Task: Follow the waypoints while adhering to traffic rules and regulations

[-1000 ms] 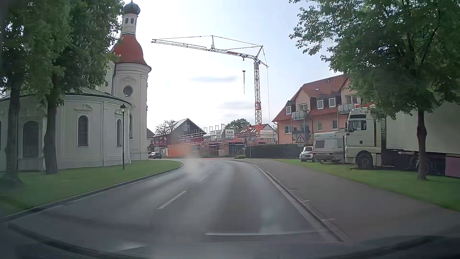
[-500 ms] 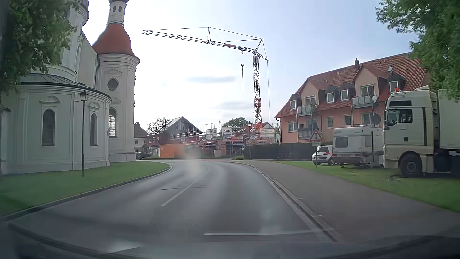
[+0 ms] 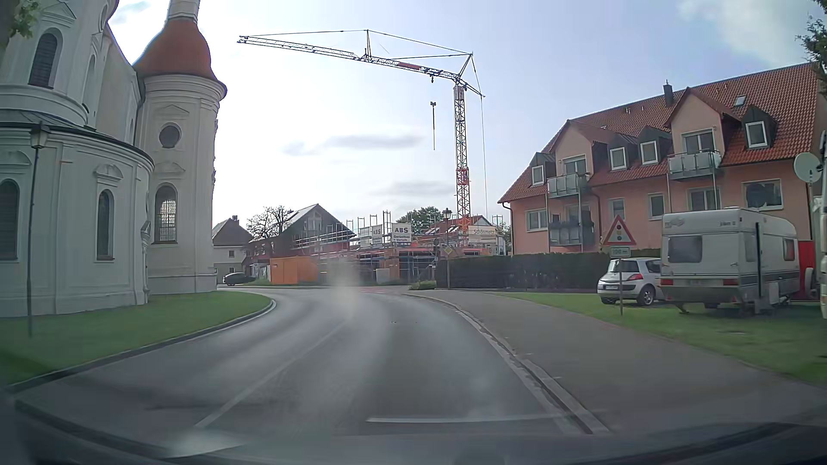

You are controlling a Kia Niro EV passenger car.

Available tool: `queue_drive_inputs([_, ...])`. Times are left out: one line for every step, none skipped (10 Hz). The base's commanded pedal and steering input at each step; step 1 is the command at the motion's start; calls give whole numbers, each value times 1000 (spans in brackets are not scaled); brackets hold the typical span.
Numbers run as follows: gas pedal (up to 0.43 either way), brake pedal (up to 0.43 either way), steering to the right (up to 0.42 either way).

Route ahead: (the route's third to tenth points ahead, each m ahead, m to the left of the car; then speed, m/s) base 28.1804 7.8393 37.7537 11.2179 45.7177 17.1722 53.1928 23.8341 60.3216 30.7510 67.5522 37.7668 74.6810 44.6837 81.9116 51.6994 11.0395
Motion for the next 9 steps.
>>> queue_drive_inputs([150, 0, 0])
queue_drive_inputs([150, 0, -4])
queue_drive_inputs([138, 0, -15])
queue_drive_inputs([138, 0, -27])
queue_drive_inputs([138, 0, -36])
queue_drive_inputs([138, 0, -43])
queue_drive_inputs([138, 0, -49])
queue_drive_inputs([138, 0, -51])
queue_drive_inputs([138, 0, -56])
